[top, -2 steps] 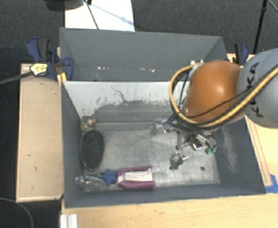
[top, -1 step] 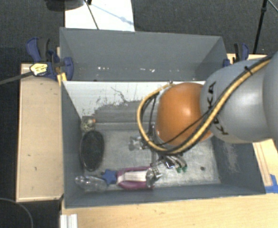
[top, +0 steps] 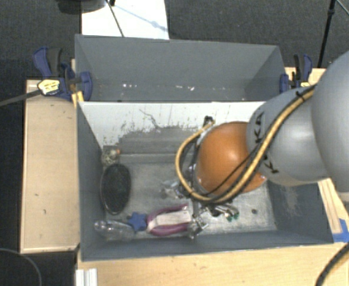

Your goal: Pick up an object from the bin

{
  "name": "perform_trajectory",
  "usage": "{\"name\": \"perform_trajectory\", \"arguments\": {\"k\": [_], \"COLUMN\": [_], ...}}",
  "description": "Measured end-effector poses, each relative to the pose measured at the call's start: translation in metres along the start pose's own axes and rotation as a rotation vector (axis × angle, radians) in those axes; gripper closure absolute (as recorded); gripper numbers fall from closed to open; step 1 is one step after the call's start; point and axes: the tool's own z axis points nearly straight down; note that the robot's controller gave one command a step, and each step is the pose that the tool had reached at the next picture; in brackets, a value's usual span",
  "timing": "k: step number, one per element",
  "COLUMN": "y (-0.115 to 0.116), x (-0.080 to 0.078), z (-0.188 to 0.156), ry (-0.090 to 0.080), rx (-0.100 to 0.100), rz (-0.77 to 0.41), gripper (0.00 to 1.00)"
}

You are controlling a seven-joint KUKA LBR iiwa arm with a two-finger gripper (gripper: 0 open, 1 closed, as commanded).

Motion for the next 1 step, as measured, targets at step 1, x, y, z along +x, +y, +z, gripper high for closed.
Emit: {"name": "perform_trajectory", "arguments": {"k": [1], "y": [0.0008], "x": [0.0064], "z": [0.0031], "ry": [0.023], "rx": [-0.004], "rz": [0.001], "gripper": [1.0]}}
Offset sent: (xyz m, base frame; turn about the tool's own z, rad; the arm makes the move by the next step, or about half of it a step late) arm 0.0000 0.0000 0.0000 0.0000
